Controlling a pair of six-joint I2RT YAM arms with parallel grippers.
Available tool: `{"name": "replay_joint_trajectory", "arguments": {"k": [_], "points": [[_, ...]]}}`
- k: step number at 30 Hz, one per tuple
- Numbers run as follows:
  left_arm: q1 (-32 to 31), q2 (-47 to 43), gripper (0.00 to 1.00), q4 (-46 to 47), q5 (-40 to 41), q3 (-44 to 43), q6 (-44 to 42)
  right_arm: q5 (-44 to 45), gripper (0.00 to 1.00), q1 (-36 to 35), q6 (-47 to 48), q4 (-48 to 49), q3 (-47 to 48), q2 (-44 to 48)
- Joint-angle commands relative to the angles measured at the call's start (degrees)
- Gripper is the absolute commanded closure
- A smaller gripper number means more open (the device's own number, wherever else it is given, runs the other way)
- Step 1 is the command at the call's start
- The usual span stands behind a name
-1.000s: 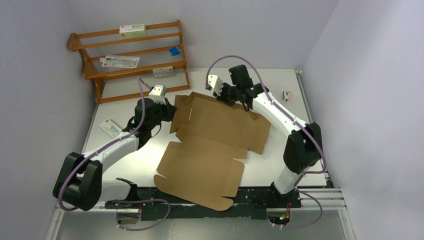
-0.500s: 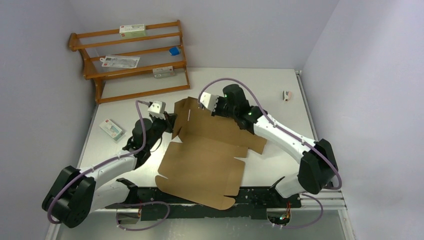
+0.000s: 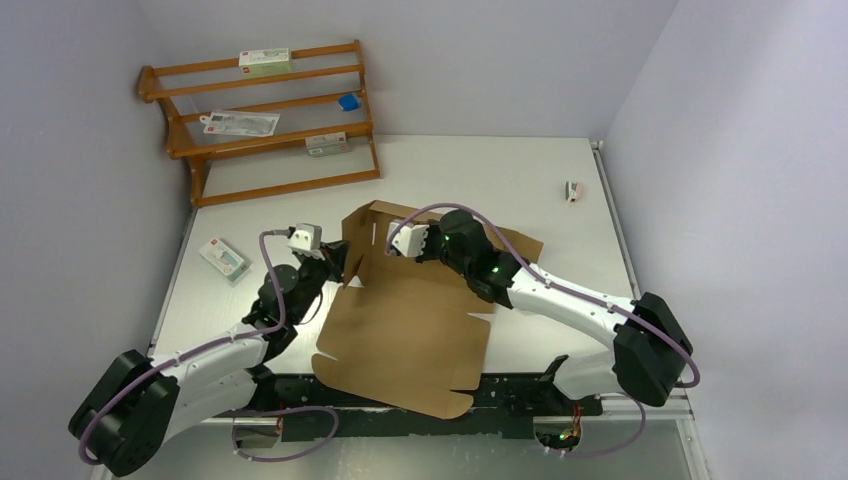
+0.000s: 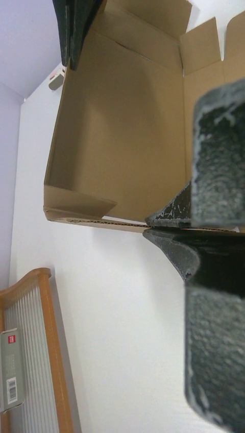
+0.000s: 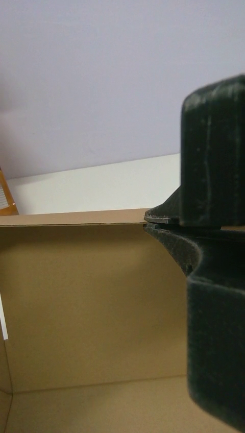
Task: Fold the paper box
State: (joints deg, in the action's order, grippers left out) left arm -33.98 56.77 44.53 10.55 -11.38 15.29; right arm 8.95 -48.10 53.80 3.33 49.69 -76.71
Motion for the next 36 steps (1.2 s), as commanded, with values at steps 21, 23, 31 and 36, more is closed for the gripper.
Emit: {"name": "replay_joint_trajectory", "arguments": {"k": [21,23,31,36], "points": [[-8.37,26.91,0.95,36.13,13.57,3.03,-2.48,9.17,1.0,-7.3,25.32,15.01,-4.43,-4.16],[-8.38,29.0,0.95,38.13,11.92,2.69,-2.85,10.34,1.0,-7.35,25.6,14.42,-3.71,-4.79],[-13.42,31.55,0.95,39.66,13.07,4.37,-1.99,11.37,1.0,-8.4,23.62,17.55,-9.5,-2.42],[-18.44,30.04,0.95,35.66,16.12,4.2,-1.75,12.83,1.0,-9.26,22.19,18.56,-12.19,-1.62]]}}
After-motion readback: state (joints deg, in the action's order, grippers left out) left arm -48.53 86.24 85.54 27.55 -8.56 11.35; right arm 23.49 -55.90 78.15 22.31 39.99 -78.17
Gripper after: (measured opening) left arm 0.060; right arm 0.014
